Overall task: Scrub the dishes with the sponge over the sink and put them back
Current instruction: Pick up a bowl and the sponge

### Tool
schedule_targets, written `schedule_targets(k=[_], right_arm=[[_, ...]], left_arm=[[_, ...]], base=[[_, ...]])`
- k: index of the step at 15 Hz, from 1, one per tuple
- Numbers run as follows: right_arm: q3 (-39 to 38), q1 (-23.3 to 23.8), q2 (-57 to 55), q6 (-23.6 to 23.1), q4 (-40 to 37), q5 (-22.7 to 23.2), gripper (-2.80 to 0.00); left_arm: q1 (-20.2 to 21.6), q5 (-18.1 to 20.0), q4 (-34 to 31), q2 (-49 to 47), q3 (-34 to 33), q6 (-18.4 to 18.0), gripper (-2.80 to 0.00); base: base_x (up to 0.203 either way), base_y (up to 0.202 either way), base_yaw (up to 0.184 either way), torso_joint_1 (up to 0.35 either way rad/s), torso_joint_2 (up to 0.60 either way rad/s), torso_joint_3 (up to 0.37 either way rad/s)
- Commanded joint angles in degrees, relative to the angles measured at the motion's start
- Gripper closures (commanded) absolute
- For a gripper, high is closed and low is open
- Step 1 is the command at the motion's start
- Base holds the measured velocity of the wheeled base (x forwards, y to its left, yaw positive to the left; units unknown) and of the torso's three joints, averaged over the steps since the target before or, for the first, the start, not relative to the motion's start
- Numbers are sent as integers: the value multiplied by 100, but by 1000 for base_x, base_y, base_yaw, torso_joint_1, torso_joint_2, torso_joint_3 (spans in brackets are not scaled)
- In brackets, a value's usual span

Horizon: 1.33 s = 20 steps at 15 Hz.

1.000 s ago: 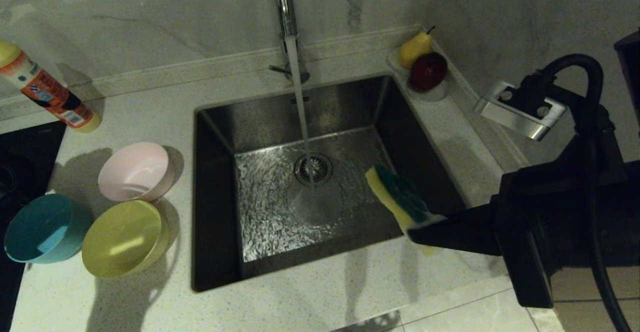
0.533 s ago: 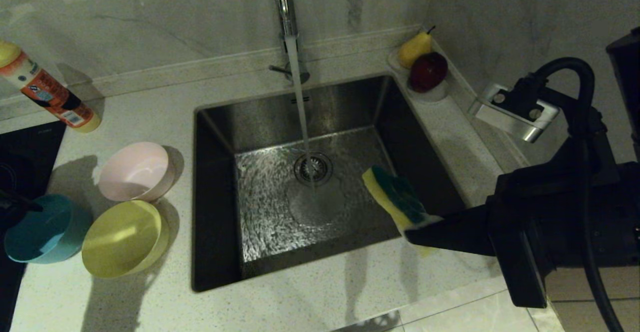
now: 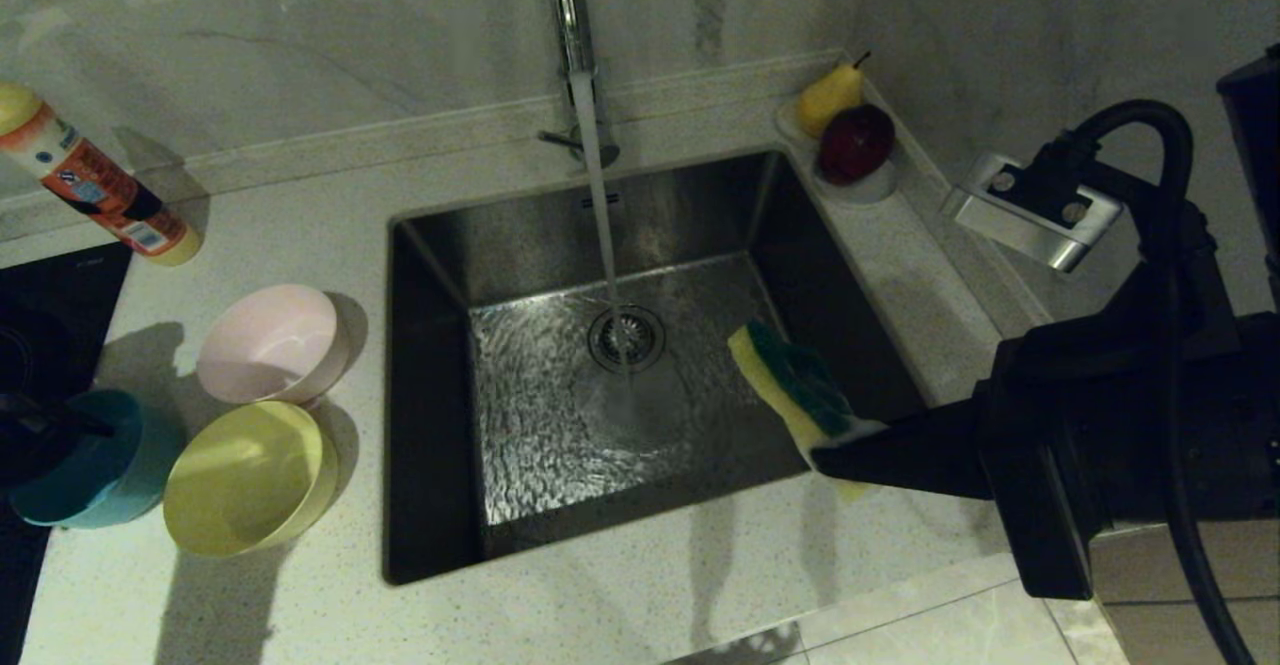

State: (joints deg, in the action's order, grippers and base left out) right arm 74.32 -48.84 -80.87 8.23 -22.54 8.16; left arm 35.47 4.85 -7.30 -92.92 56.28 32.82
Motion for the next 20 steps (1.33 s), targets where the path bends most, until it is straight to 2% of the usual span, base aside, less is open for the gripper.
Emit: schedule_targets(k=[1,5,6,15,20], right_arm=[[-23,15,-16,3,-5,10,0],[-5,24,-16,3,-5,10,0],[-5,24,-16,3,-13,10,0],[-23,33,-7,21,-14,10,0],[-21,33,35,23,-22,25,0]], left_arm=[[3,7,-8,-94,-3,23,-280],[3,4,33,-112,-3,23,-280],[3,-2,45,-112,5,23,0],[14,-73,61,-146,66,24,0],[504,-164,133,-63,106,-100,0]], base=[[0,0,0,0,0,0],[0,0,0,0,0,0],[0,0,0,0,0,0],[0,0,0,0,0,0],[0,0,0,0,0,0]])
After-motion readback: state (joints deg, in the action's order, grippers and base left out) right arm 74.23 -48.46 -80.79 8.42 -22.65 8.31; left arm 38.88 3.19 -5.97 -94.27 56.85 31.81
